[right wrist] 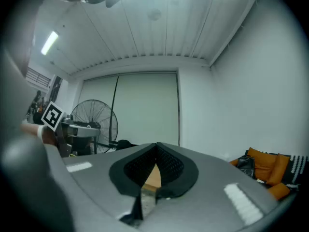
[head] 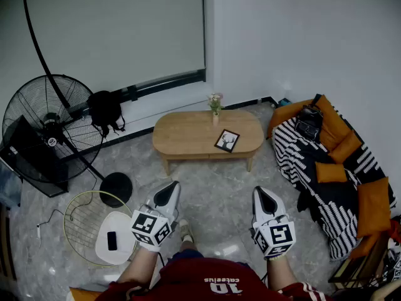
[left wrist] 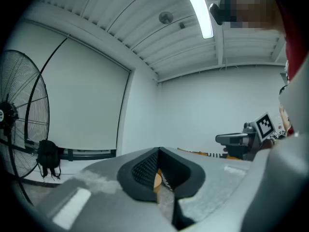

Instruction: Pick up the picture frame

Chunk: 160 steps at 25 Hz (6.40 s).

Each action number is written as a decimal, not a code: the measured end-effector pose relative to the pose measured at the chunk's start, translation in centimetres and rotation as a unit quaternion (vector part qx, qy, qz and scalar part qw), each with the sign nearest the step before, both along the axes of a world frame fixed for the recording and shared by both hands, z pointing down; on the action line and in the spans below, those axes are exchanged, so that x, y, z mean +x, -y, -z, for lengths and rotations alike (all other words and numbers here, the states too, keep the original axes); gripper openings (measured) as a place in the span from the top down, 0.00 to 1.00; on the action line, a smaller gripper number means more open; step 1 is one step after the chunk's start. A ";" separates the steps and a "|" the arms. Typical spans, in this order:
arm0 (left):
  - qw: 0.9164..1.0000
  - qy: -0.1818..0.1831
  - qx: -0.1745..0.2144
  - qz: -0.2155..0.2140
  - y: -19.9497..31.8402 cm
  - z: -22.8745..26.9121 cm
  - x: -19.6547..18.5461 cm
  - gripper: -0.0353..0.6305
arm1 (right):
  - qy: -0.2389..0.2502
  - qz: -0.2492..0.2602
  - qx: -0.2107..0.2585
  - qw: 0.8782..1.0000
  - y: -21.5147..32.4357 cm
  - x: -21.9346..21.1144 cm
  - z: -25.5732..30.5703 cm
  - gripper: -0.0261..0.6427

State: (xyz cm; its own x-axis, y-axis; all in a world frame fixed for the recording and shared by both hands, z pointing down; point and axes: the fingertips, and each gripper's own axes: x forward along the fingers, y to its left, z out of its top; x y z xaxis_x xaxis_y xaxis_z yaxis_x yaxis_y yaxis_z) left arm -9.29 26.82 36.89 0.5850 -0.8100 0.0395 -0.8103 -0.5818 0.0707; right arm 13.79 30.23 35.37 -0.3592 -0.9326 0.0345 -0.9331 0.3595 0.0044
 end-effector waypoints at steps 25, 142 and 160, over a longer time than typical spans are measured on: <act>1.000 -0.005 0.012 -0.015 -1.4 0.2 -0.5 0.94 | 0.013 0.001 0.008 1.000 -0.5 -1.0 0.3 0.98; 0.990 0.013 -0.002 -0.141 56.2 -4.6 6.3 0.94 | 0.021 -0.107 -0.081 0.991 57.4 3.4 -10.4 0.67; 0.985 0.017 -0.051 -0.163 65.1 -13.0 11.8 0.94 | 0.014 -0.143 -0.174 0.974 65.1 9.1 -28.0 0.67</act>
